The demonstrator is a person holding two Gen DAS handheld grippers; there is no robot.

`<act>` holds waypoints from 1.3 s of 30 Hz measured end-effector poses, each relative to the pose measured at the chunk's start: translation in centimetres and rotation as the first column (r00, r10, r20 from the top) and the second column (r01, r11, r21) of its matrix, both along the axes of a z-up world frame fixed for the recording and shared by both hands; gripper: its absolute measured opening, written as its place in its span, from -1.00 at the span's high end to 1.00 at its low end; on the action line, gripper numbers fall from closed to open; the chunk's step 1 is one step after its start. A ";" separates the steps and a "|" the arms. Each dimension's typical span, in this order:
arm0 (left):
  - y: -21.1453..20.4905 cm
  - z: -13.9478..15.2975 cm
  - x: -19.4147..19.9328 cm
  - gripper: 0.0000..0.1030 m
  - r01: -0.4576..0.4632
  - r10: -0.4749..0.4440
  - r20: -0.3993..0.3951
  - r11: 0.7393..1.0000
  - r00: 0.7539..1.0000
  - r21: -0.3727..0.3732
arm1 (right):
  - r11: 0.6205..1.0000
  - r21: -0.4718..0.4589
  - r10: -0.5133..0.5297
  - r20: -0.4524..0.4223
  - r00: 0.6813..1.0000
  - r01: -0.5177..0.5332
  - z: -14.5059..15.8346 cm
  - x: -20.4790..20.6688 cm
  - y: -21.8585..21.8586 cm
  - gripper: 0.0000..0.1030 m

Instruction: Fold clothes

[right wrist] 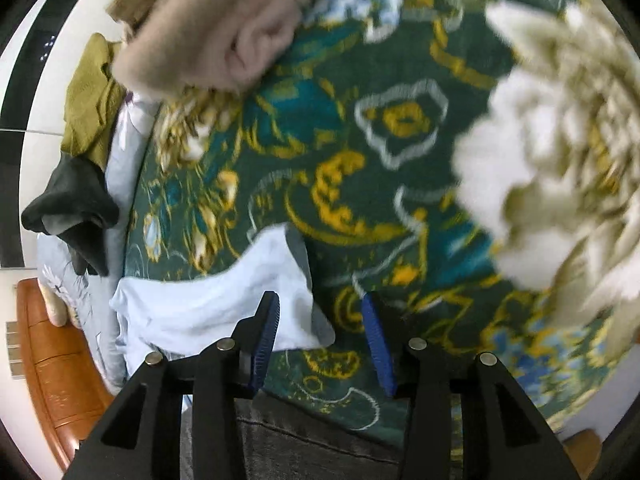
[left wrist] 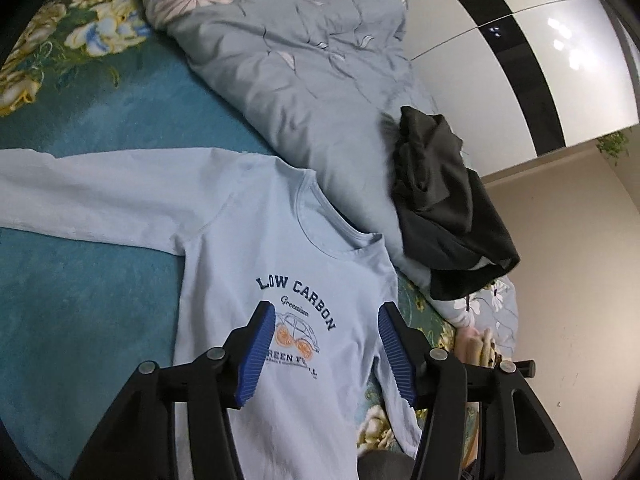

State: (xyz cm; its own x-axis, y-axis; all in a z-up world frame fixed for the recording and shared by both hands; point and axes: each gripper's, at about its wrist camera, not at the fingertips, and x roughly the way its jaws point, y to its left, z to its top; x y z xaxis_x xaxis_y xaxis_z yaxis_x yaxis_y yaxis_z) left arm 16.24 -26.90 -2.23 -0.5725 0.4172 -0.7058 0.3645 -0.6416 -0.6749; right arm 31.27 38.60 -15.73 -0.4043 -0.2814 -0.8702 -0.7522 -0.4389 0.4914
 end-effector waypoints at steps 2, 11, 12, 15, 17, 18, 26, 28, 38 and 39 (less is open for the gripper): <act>0.0 0.5 0.6 -0.13 -0.004 0.004 -0.003 1.000 1.000 -0.010 | 1.000 -0.018 0.006 -0.003 1.000 -0.006 -0.8 -0.1 -0.6 0.14; 0.3 2.0 1.9 -0.13 -0.015 0.015 -0.018 1.000 1.000 -0.023 | 0.998 -0.045 0.033 -0.051 0.998 -0.036 -1.3 -1.0 -1.9 0.56; 0.4 2.1 1.9 -0.13 -0.013 0.012 -0.020 1.000 1.000 -0.025 | 0.998 -0.047 0.036 -0.055 0.998 -0.039 -1.3 -1.1 -2.0 0.80; 0.5 2.5 2.0 -0.13 -0.007 0.007 -0.025 1.000 1.000 -0.027 | 0.998 -0.022 0.054 -0.053 0.997 -0.055 -0.6 -1.1 -2.2 0.89; 0.4 2.6 2.1 -0.13 -0.010 0.009 -0.031 1.000 0.999 -0.029 | 0.998 0.013 0.057 -0.042 0.997 -0.057 0.1 -0.5 -2.0 0.90; 0.3 2.6 2.2 -0.13 -0.015 0.014 -0.030 1.000 0.999 -0.027 | 0.999 0.012 0.050 -0.031 0.998 -0.049 -0.1 -0.1 -1.8 0.90; -0.8 2.0 2.5 -0.14 -0.045 0.045 -0.020 0.999 0.999 -0.014 | 0.998 0.047 0.054 -0.075 0.996 -0.051 2.2 -0.9 -1.7 0.90; -1.5 1.8 2.7 -0.14 -0.064 0.064 -0.022 0.998 0.998 -0.010 | 0.991 0.103 0.100 -0.110 0.989 -0.088 4.7 -2.8 -2.2 0.90; -8.1 -0.6 5.8 -0.15 -0.227 0.227 0.000 0.973 0.974 0.035 | 0.925 0.246 0.360 -0.325 0.875 -0.289 16.2 -16.8 -10.0 0.90; -8.8 -0.9 6.2 -0.15 -0.244 0.244 0.002 0.969 0.970 0.035 | 0.917 0.254 0.383 -0.341 0.858 -0.309 17.0 -18.1 -11.2 0.90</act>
